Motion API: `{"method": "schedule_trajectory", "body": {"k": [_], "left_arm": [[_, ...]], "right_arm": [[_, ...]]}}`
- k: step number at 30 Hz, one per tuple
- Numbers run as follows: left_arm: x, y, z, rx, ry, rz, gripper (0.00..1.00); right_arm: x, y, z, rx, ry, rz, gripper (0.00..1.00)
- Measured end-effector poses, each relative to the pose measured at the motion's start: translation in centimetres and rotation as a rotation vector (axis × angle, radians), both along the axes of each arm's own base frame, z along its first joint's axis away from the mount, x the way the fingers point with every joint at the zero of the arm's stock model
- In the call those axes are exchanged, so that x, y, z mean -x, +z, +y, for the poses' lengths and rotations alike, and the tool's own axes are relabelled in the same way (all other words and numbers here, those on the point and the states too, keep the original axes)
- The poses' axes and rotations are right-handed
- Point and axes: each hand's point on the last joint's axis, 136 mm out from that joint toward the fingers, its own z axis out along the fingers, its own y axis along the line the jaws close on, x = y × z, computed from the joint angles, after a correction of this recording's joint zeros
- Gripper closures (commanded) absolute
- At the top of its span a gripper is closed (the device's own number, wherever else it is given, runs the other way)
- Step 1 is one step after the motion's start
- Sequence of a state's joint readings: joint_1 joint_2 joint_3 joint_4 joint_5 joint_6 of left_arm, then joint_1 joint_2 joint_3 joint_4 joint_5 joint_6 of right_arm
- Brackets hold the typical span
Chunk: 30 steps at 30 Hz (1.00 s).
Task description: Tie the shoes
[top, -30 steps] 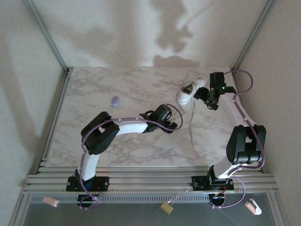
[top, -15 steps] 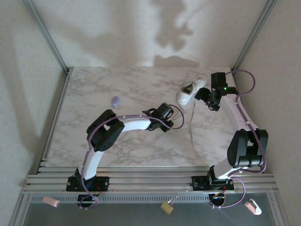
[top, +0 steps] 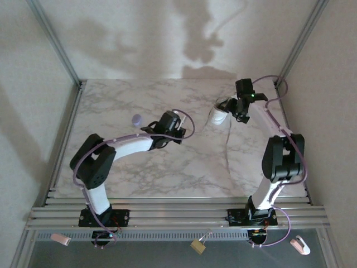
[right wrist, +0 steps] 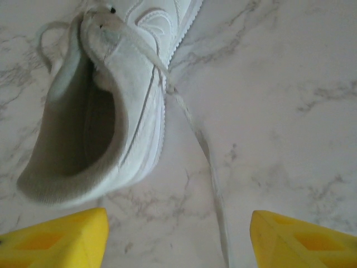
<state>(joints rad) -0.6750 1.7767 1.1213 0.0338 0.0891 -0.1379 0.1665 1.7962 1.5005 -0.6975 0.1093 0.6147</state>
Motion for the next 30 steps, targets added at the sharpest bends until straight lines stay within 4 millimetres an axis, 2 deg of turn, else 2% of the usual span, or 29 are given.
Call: {"method": "schedule_trajectory", "body": {"k": [3,7,11,16,24,30], "left_arm": [[-0.4,1.7,0.6,0.047,0.034,-0.036,1.00],[-0.3,0.9,1.6,0.055,0.065,-0.017,1.00],[-0.4,-0.1,2.7,0.047,0.093,0.006,1.00],[-0.8,0.6,3.5,0.060,0.122,-0.004,1.00],[-1.9,3.5,5.8,0.107,0.206,-0.053,1.00],[-2.0,5.0,7.0,0.133,0.248,-0.080,1.00]], "right_arm": [[-1.8,-1.6,0.3,0.002,-0.011,0.029,0.32],[-4.0,-2.7,1.0,-0.005,-0.013,0.041,0.33],[-5.3,-2.9,1.8,-0.014,-0.008,0.036,0.35],[-6.5,-3.2,2.1,-0.008,-0.007,0.046,0.40],[-5.6,-5.9,1.9,0.013,-0.003,0.135,0.57],[-6.0,-6.1,2.7,0.014,0.016,0.135,0.80]]}}
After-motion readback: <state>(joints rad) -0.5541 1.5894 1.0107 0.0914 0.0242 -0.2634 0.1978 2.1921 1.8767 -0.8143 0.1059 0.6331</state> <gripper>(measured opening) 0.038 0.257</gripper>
